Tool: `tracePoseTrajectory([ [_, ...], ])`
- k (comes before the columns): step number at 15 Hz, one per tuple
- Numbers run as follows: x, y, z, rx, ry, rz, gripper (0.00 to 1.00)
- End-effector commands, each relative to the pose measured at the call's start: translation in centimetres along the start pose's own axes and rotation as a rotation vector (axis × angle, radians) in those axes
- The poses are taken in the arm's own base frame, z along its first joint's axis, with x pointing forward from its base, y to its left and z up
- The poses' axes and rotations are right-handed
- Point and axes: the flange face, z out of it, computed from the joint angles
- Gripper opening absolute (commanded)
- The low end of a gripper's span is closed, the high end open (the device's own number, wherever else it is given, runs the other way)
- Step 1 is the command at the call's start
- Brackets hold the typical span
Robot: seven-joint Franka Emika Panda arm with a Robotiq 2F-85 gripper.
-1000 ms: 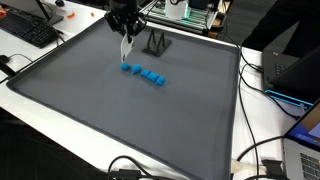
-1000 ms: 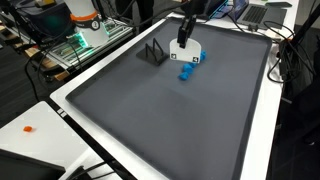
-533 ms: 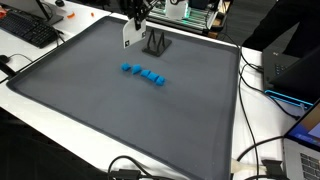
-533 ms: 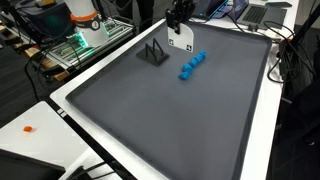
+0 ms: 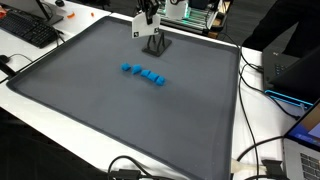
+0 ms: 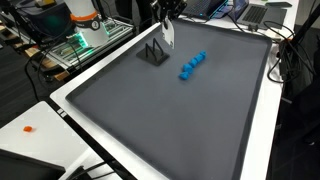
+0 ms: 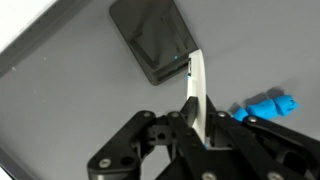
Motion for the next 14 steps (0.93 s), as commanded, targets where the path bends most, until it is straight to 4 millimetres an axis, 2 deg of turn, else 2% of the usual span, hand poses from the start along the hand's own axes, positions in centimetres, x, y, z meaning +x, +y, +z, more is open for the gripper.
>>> tracePoseTrajectory([
  [1,-2.2,1.3,1.2,0.046,-0.023,0.193,0.02],
  [6,-3.3,1.8,3.7,0.103,-0.063,0.448,0.02],
  [14,-2.8,3.5,6.4,0.231,-0.066,0.773,0.02],
])
